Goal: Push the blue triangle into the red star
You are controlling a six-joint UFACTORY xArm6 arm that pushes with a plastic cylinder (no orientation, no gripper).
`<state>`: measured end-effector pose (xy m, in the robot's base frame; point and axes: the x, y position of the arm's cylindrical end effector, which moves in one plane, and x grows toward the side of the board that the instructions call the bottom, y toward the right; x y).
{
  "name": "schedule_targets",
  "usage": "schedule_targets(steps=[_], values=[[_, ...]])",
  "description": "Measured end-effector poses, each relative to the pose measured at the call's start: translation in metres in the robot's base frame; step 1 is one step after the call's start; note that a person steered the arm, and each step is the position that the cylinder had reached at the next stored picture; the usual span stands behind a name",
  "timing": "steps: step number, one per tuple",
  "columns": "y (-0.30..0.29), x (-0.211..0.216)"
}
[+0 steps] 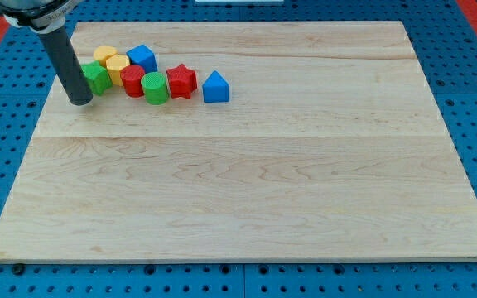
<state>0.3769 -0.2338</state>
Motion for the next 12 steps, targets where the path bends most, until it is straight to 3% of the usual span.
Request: schedule_targets(steps=[1, 3, 6, 8, 12], values=[[0.008, 0.002], [0.127, 0.016], [0.226, -0.007], [0.225, -0.043], [0.197, -0.046]])
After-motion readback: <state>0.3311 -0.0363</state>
